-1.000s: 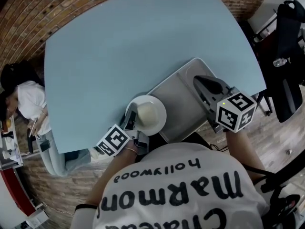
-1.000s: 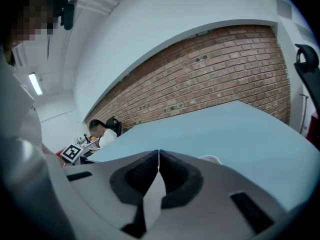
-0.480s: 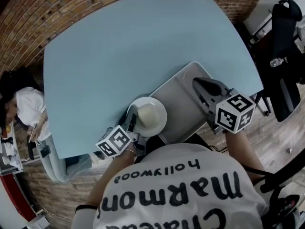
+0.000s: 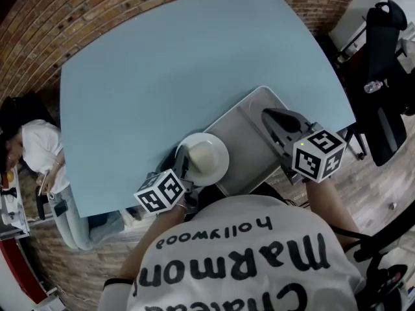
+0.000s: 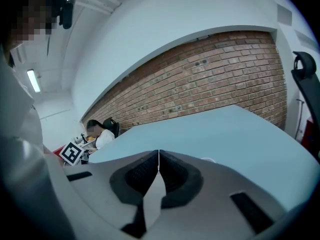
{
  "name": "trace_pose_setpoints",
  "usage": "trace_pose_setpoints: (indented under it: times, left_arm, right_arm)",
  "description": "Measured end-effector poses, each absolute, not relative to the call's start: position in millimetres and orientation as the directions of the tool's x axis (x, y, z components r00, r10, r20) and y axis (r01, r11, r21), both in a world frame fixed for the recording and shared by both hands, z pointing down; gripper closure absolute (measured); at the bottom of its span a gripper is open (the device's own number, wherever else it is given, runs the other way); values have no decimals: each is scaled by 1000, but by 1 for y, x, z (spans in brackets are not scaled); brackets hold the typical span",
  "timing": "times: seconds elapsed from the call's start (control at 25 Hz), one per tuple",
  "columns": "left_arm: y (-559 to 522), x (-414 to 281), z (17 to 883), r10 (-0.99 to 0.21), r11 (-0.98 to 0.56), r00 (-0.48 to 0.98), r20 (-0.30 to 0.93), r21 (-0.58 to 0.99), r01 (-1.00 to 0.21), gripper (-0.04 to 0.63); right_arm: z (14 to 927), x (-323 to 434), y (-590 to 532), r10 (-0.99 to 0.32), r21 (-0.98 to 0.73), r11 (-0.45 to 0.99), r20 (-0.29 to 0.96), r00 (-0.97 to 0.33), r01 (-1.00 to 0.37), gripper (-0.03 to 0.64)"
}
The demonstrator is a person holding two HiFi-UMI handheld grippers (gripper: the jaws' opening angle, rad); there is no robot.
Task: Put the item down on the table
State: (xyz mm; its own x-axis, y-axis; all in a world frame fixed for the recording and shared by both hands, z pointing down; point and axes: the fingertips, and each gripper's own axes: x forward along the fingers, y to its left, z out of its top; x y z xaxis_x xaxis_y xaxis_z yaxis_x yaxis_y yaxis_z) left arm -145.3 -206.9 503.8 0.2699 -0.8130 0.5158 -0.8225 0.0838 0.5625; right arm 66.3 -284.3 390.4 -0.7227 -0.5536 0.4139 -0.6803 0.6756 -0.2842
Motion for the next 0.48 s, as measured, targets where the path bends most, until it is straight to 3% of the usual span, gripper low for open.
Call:
trace_pose_setpoints:
  times: [0.48]
  left_arm:
    - [-212,-136,504,-777,-37,292,557,423,-905,529]
  right_arm:
    - [390,65,-278,-556,-291,672,410,-723,-681,606]
